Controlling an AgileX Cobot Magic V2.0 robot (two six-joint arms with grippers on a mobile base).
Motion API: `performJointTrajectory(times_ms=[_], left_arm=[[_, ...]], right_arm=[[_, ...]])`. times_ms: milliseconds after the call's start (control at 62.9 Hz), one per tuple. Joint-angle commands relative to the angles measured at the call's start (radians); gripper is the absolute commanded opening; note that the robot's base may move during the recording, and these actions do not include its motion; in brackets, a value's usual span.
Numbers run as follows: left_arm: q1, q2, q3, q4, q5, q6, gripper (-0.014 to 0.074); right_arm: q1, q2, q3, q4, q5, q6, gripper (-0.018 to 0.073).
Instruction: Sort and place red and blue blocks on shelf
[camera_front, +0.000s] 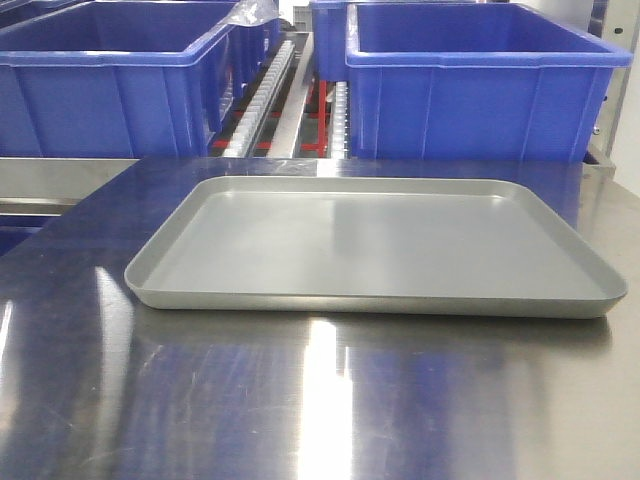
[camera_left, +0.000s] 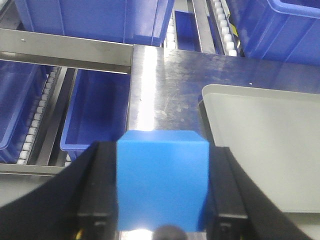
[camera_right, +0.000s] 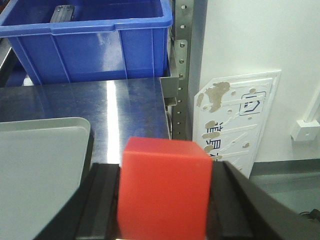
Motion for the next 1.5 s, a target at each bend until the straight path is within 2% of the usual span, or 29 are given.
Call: performJointTrajectory(times_ms=[0,1479], left_arm=[[0.003,-0.001,-0.030,0.007,-0.084,-0.008,0.0134],[0.003,-0.001,-0.030,0.007,-0.084,-0.008,0.0134]], right_arm=[[-0.009,0.000,-0.028,-0.011,-0.091,-0.008,0.0055],[-0.009,0.000,-0.028,-0.011,-0.091,-0.008,0.0055]])
